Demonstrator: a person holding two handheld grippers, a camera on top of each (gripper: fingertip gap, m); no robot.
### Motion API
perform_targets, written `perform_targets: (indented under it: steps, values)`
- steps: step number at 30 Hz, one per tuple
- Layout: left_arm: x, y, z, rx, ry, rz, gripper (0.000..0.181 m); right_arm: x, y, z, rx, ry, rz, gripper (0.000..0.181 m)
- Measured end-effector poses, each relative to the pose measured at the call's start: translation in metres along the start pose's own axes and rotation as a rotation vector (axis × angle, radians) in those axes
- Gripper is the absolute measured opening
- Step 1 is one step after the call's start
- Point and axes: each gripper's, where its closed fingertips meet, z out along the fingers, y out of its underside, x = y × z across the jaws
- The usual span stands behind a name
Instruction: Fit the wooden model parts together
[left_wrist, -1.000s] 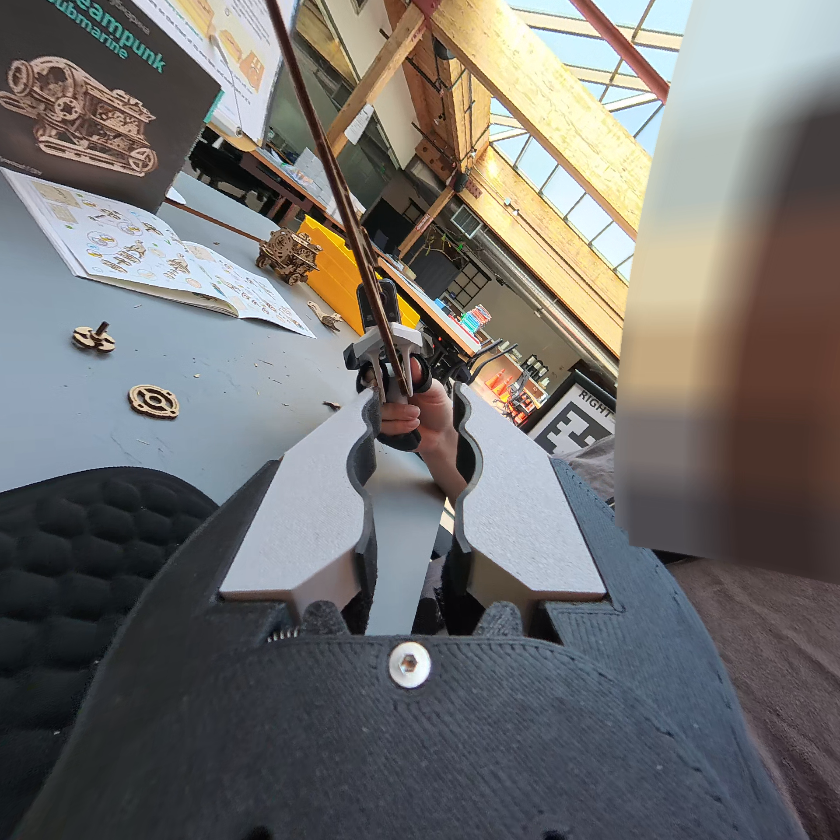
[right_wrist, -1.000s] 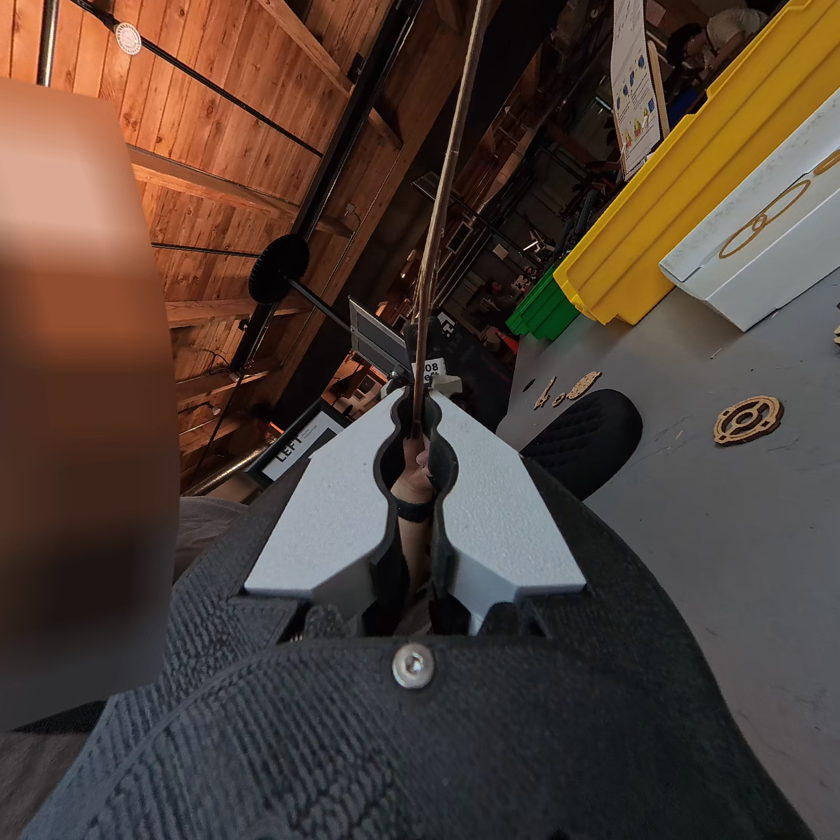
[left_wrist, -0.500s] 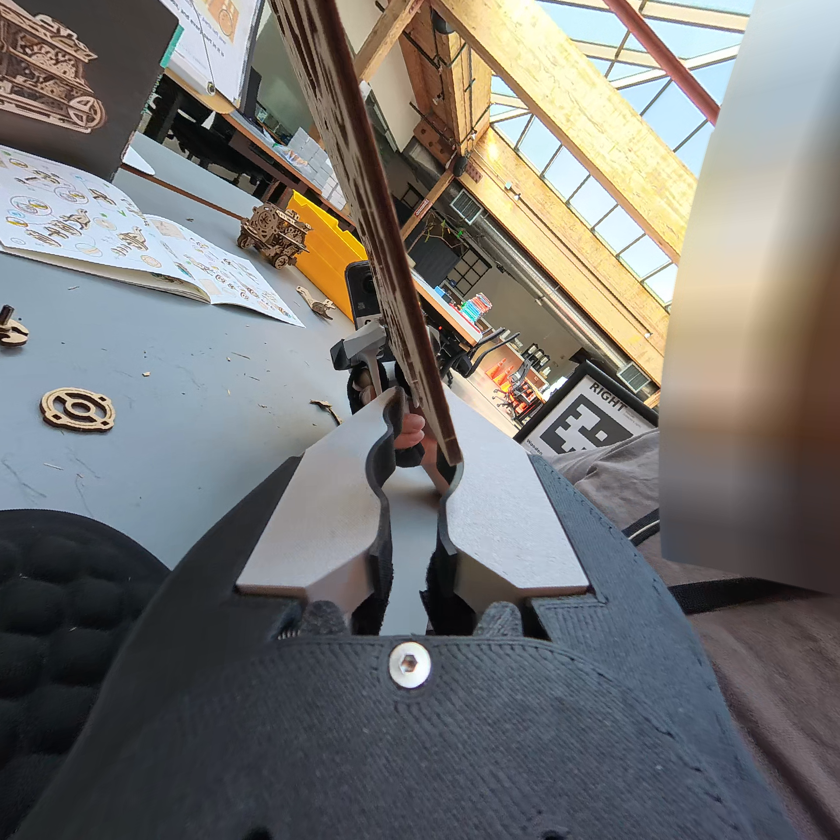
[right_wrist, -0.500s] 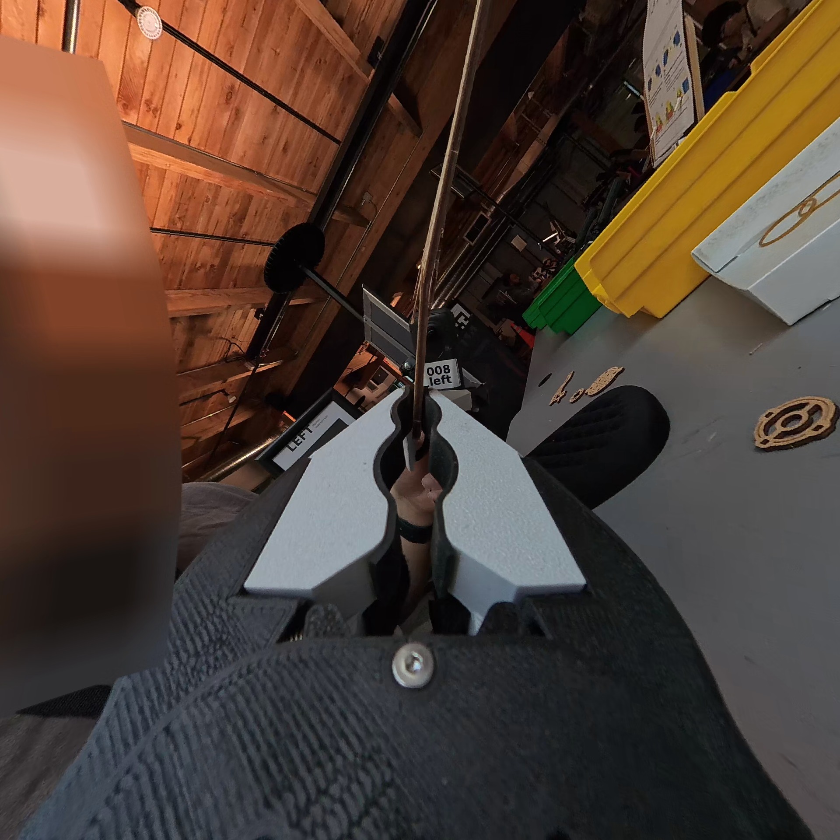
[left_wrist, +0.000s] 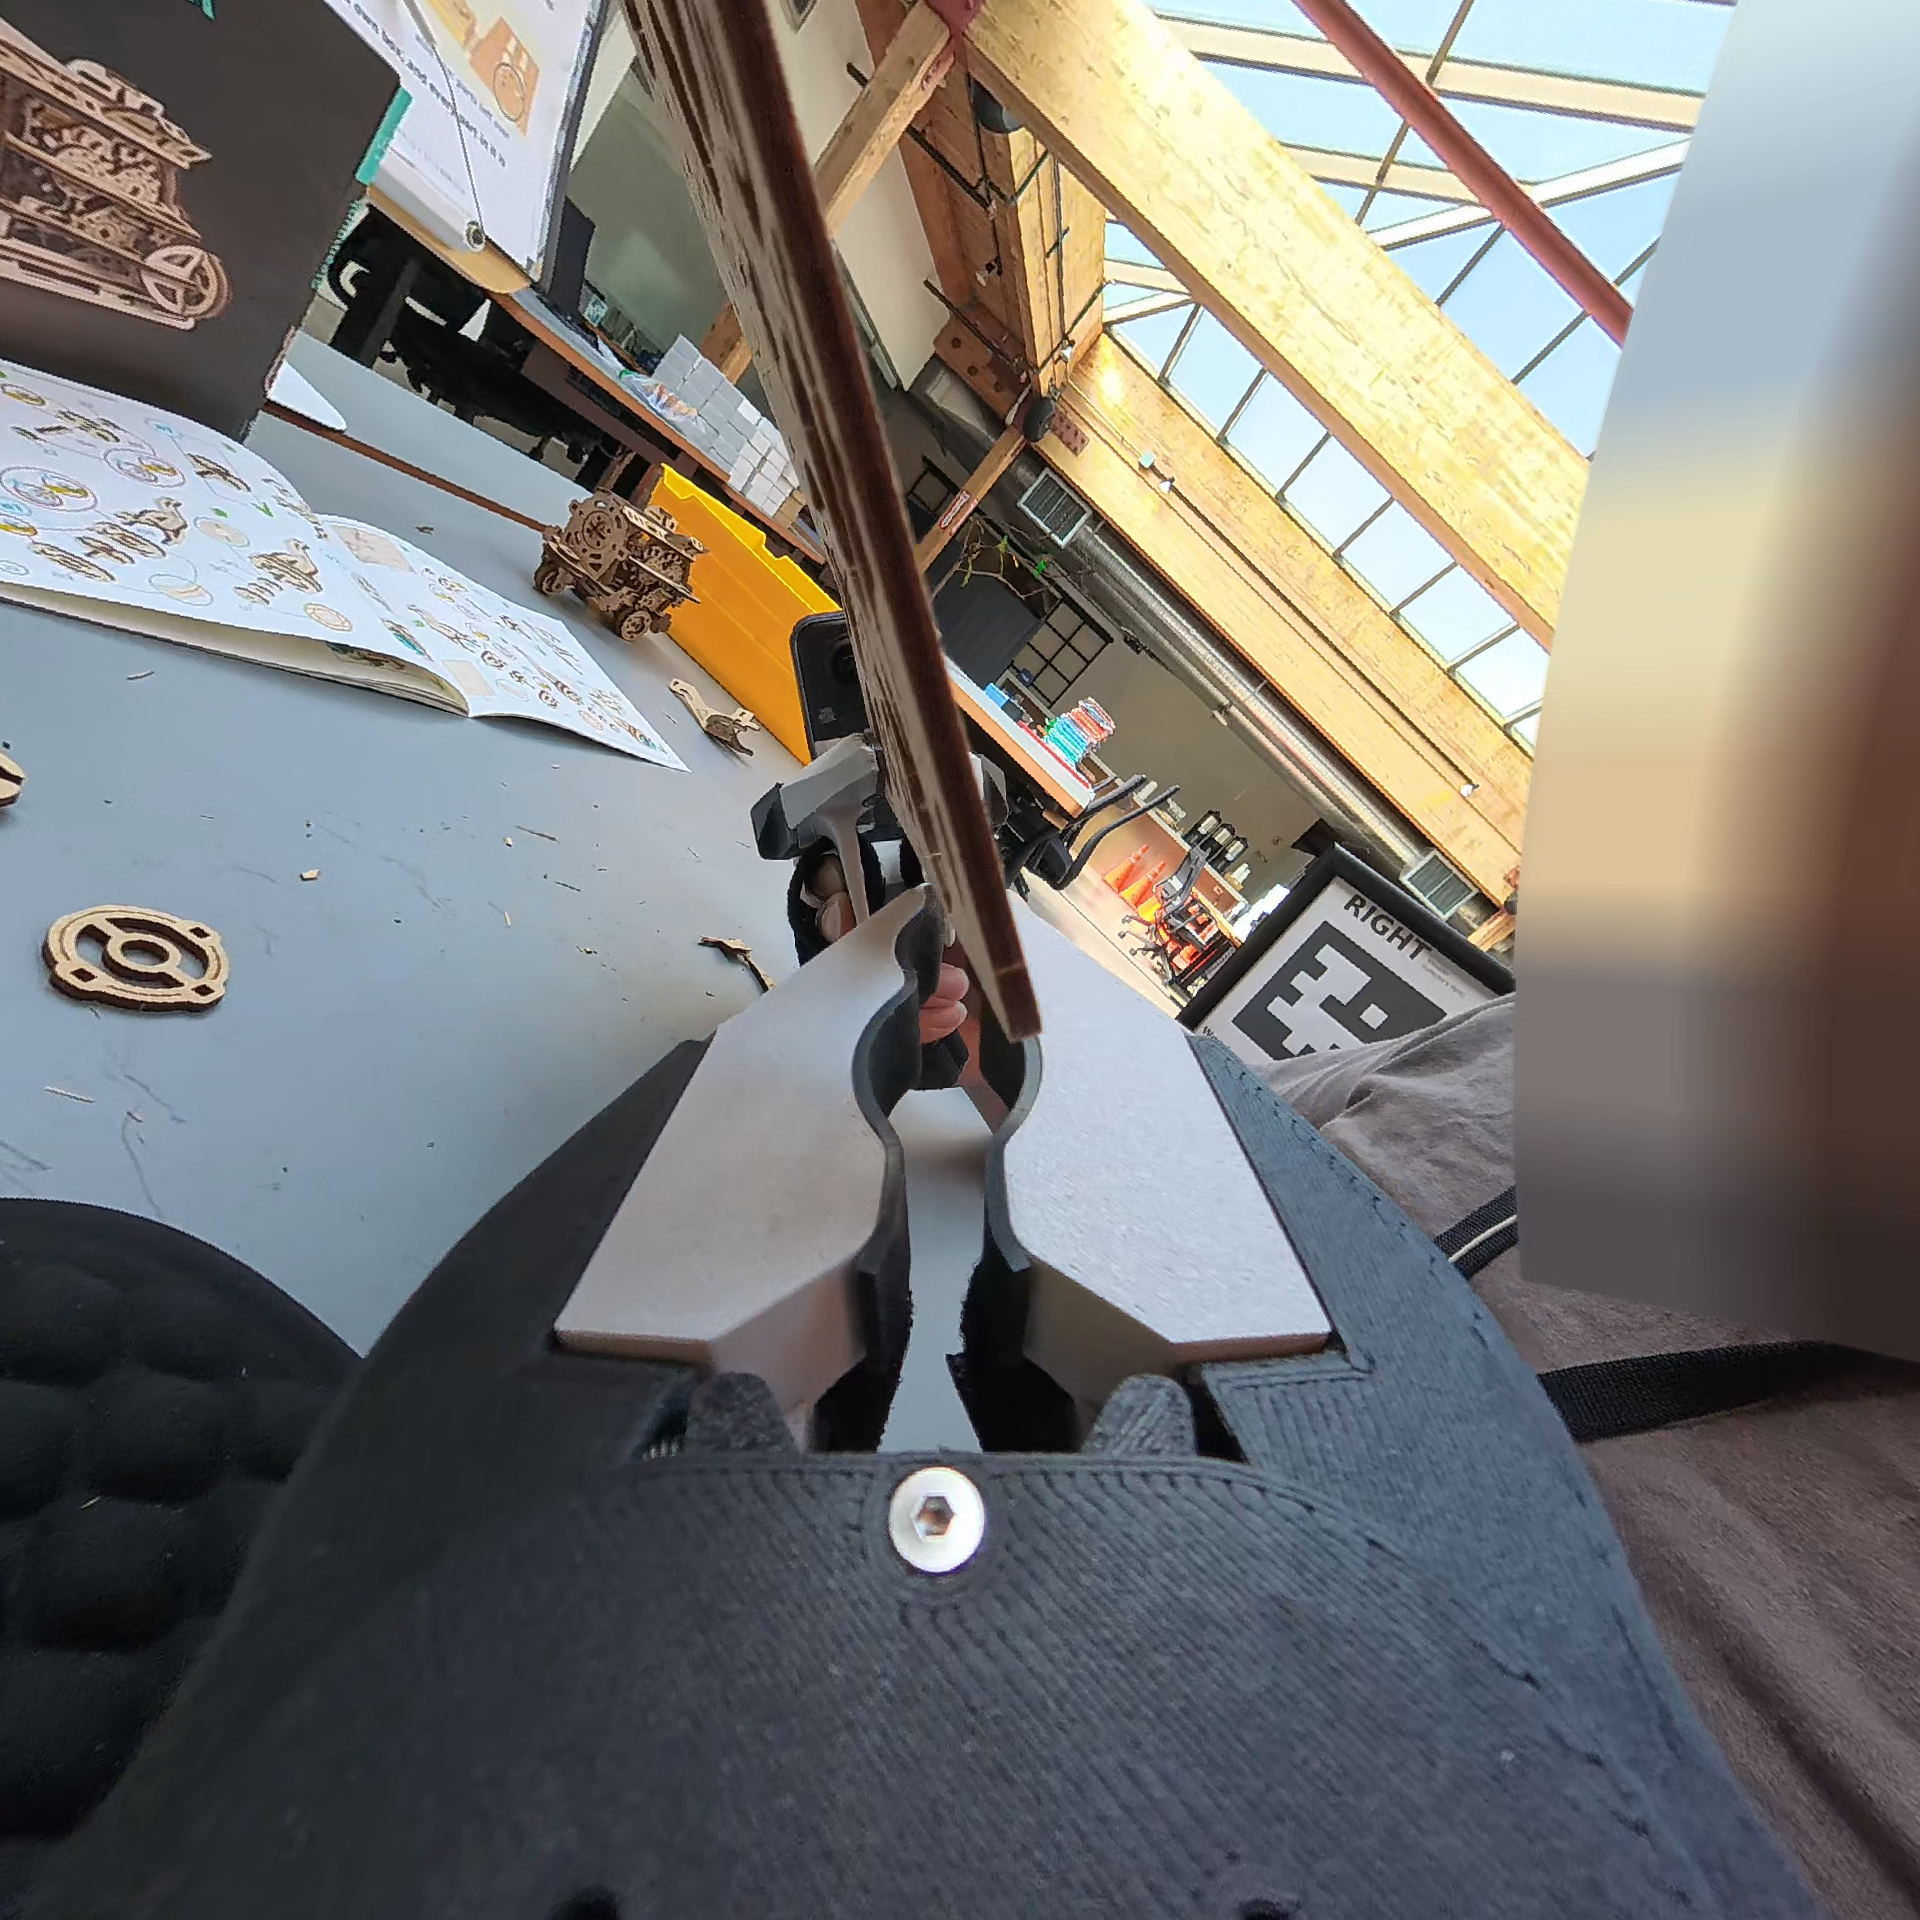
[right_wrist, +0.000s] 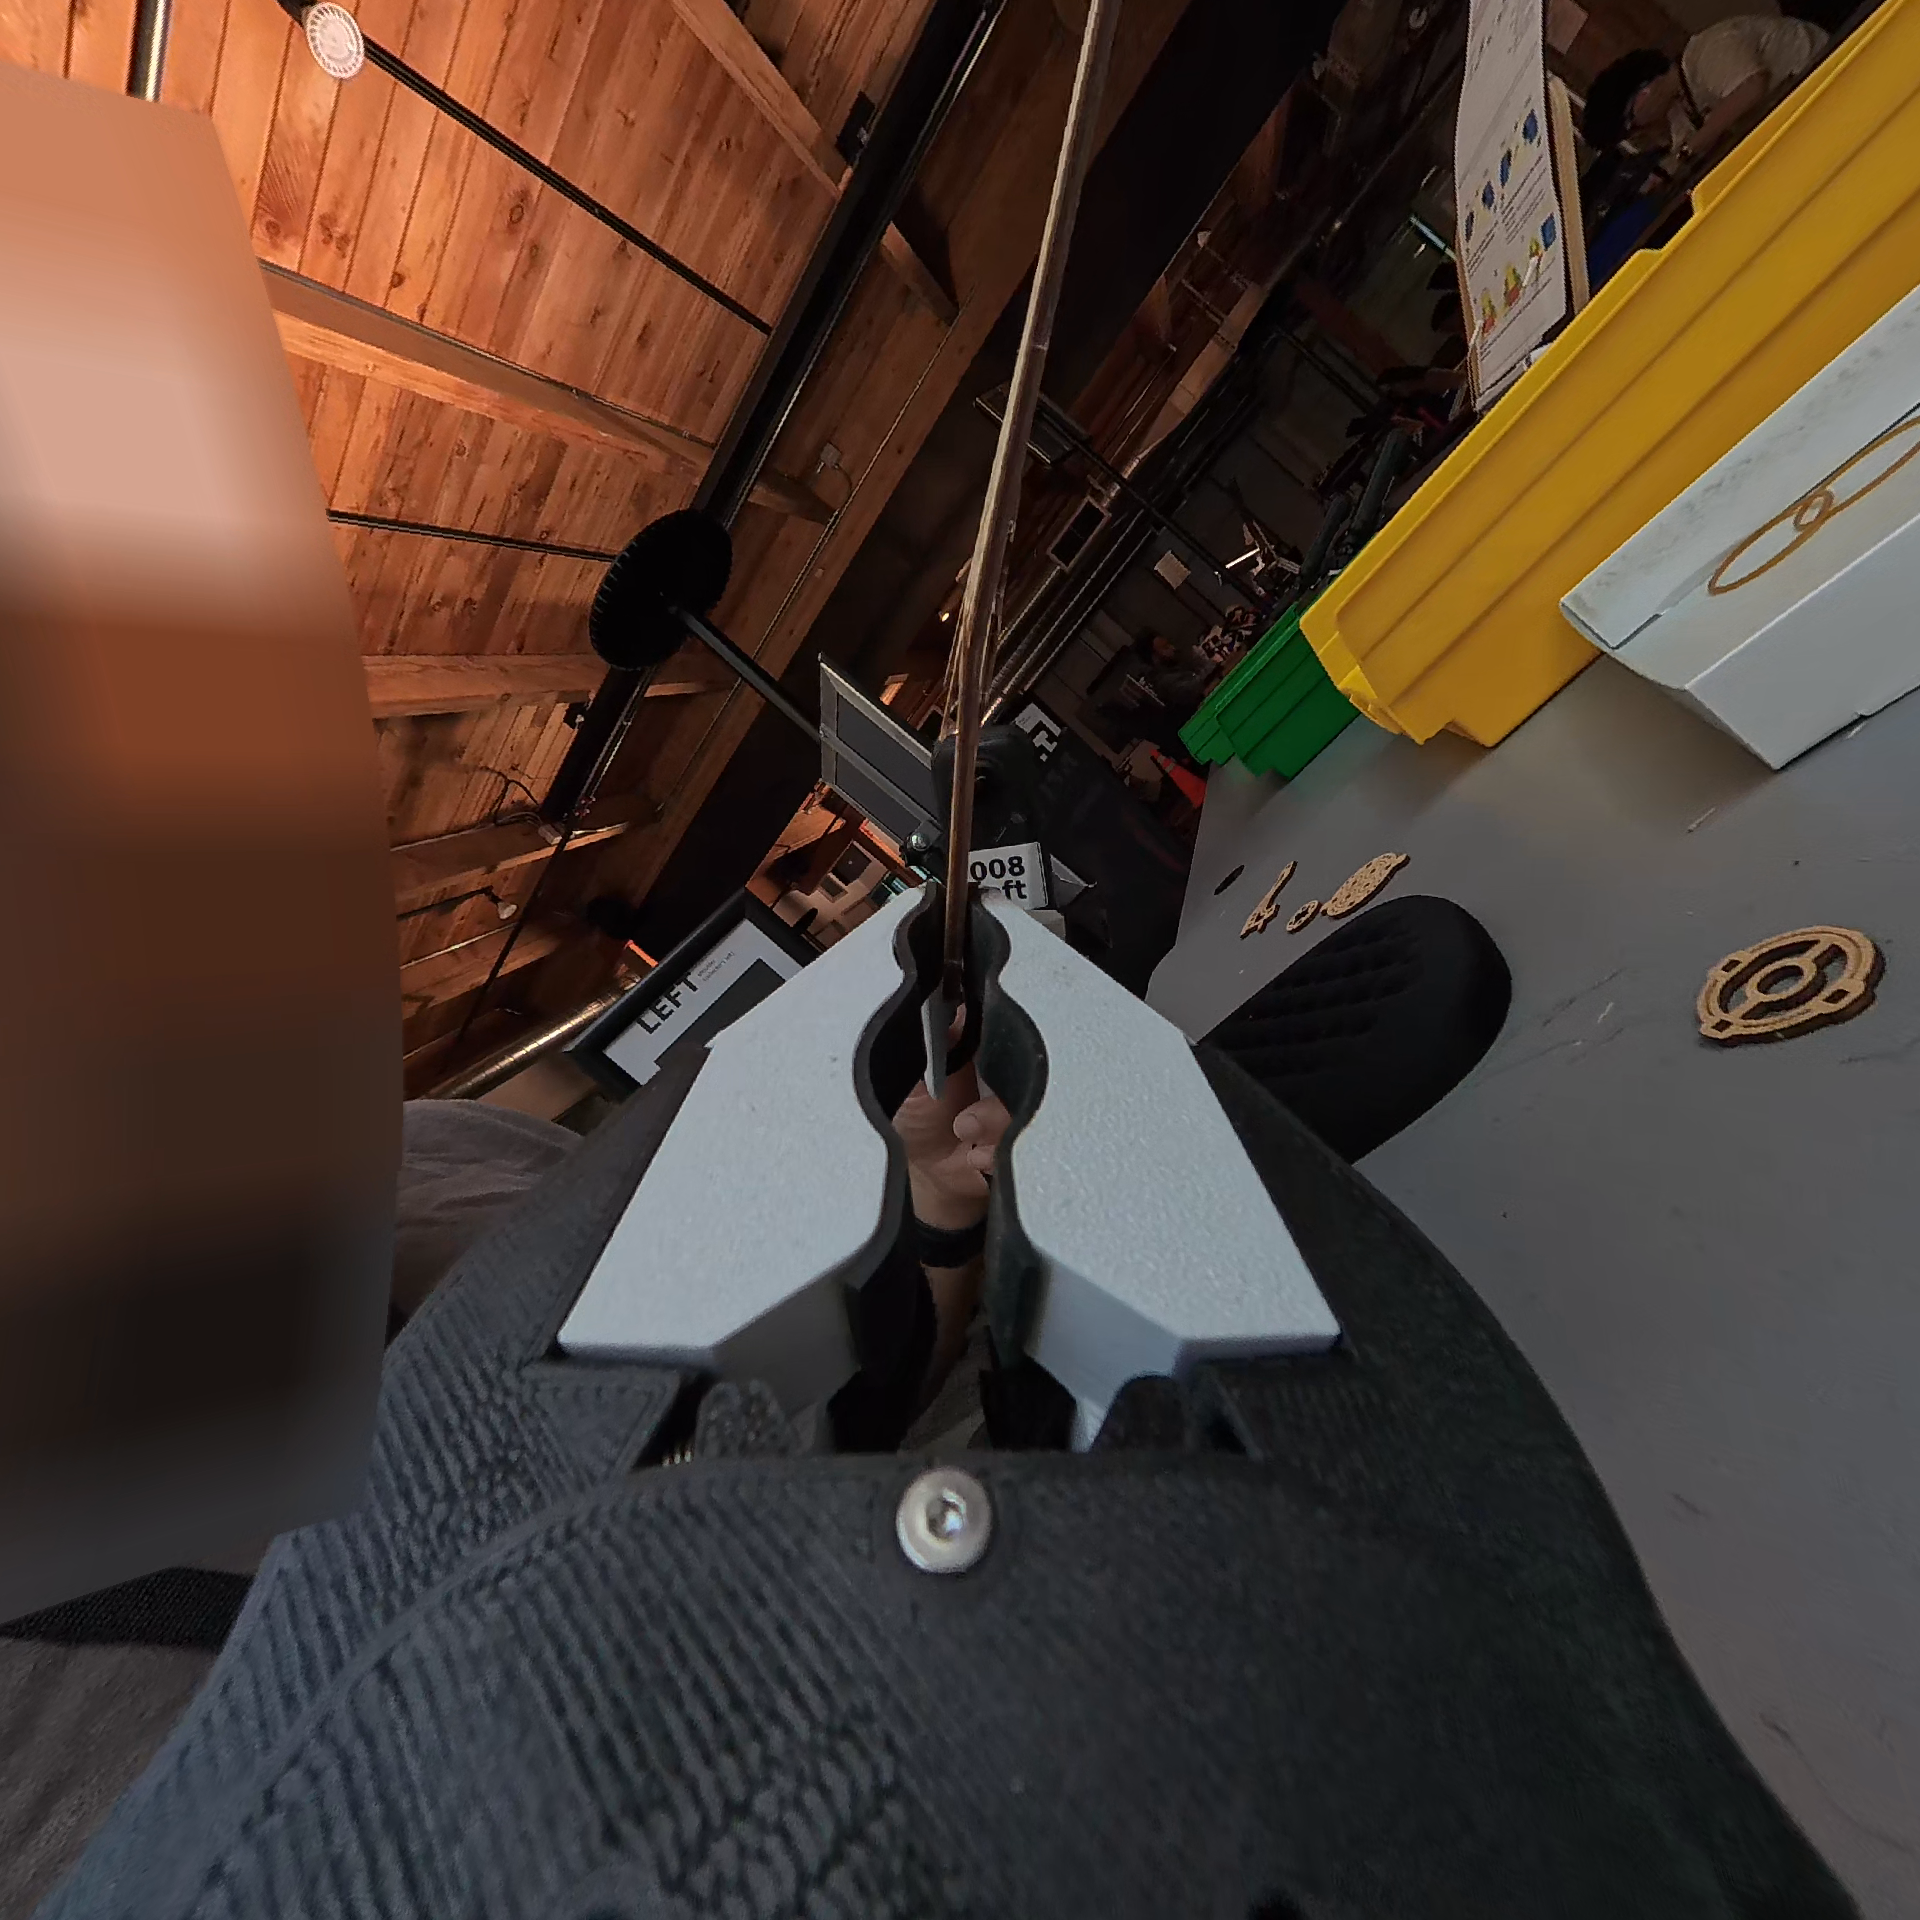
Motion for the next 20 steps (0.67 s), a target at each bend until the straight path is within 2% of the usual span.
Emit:
perform_targets:
  steps: [1,7,20]
  values:
    - [-0.0005,-0.0005,0.0002,0.007,0.0,-0.007,0.002,0.0,0.0003,0.0002,-0.001,0.0,-0.001,0.0]
    - [-0.0068,-0.0041,0.0003,0.036,-0.034,-0.016,0.019,0.0009,0.0008,0.0,-0.003,0.006,-0.006,0.001]
    - [-0.0055,-0.0062,-0.0012,0.053,-0.029,0.001,0.013,0.003,0.0023,0.0001,-0.01,0.016,-0.009,0.001]
